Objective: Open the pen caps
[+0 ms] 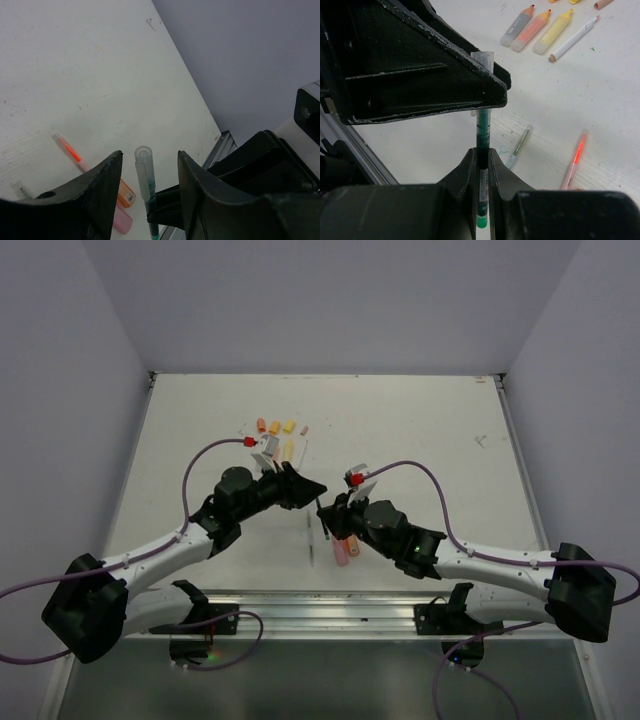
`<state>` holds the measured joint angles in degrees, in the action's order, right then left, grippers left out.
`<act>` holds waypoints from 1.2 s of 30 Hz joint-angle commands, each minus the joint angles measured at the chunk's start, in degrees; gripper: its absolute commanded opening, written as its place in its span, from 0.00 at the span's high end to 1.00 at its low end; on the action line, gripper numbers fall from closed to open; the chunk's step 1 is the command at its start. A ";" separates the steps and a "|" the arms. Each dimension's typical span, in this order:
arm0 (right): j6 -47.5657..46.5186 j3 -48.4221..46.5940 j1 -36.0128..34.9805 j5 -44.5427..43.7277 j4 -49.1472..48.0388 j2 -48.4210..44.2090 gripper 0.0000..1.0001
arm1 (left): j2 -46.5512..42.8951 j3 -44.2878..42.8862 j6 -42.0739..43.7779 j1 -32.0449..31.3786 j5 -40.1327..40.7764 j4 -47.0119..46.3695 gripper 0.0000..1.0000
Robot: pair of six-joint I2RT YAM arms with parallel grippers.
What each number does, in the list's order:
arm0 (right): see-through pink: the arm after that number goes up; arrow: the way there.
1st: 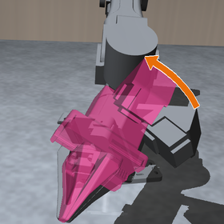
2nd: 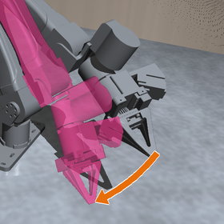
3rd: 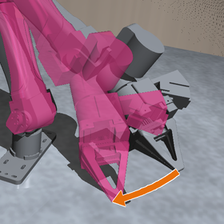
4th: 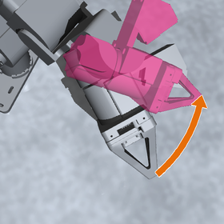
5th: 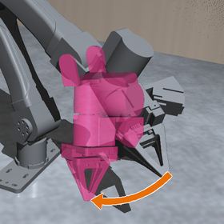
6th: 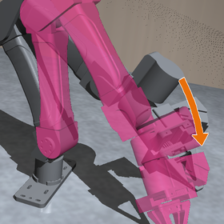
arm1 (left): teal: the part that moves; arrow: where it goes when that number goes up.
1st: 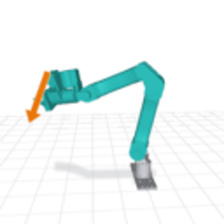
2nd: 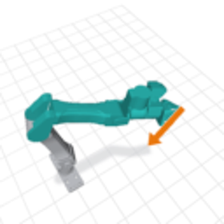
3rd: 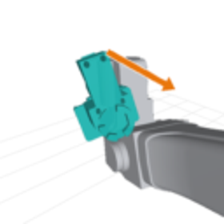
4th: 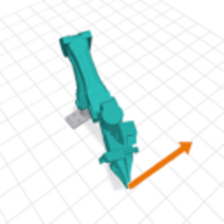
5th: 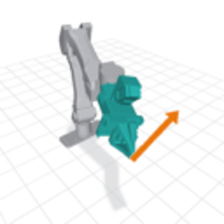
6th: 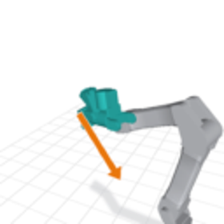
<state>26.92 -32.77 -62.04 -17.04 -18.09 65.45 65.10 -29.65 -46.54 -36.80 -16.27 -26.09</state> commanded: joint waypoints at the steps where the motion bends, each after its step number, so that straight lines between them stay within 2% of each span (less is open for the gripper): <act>1: -0.81 0.25 -0.27 -0.36 -3.62 -0.85 1.00 | 0.29 -1.73 -0.92 -0.38 -0.43 -3.88 0.51; 3: -0.90 0.25 -0.27 -0.28 -3.71 -0.59 1.00 | 0.64 -1.82 -1.00 -0.47 -0.43 -3.89 0.56; 6: -0.99 0.25 -0.27 -0.36 -3.97 -0.41 1.00 | 1.17 -1.82 -1.27 -0.64 -0.51 -3.97 0.72; 9: -1.08 0.25 -0.19 -0.45 -3.62 -0.59 0.99 | 1.26 -1.73 -1.27 -0.73 -0.52 -3.97 0.98; 12: -0.99 0.43 -0.19 -0.19 -3.45 -0.68 0.87 | 0.91 -1.73 -1.18 -0.82 -0.51 -3.97 1.00; 13: -1.08 0.52 -0.19 -0.19 -3.53 -0.41 0.74 | 0.82 -1.73 -1.09 -0.82 -0.51 -3.97 1.00; 16: -1.16 0.34 -0.27 -0.19 -3.36 0.46 0.62 | 0.03 -1.73 -1.18 -0.82 -0.43 -4.15 1.00; 20: -1.69 -1.06 -0.19 0.34 -3.27 2.22 0.60 | -0.76 -1.73 -1.71 -0.91 -0.34 -4.85 1.00; 23: -2.30 -1.94 -0.18 0.43 -3.27 3.19 0.63 | -1.12 -1.90 -1.97 -0.91 -0.43 -5.46 1.00; 26: -2.57 -1.94 -0.19 0.25 -3.27 3.46 0.74 | -1.12 -2.43 -1.62 -0.82 -0.08 -5.29 1.00; 27: -2.57 -1.86 -0.19 0.25 -3.18 3.19 0.85 | -1.12 -2.61 -1.53 -0.82 0.36 -5.20 1.00; 30: -2.83 -1.33 -0.19 0.07 -2.83 2.67 1.00 | -0.94 -3.13 -0.92 -0.82 2.02 -4.59 1.00; 36: -3.80 0.34 -0.19 -0.10 -2.04 2.31 1.00 | -1.47 -6.20 0.05 -0.21 10.01 -4.06 1.00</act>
<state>24.47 -32.71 -62.15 -16.84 -20.05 68.69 65.30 -31.07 -47.37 -37.58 -13.47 -26.68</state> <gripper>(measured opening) 0.106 0.159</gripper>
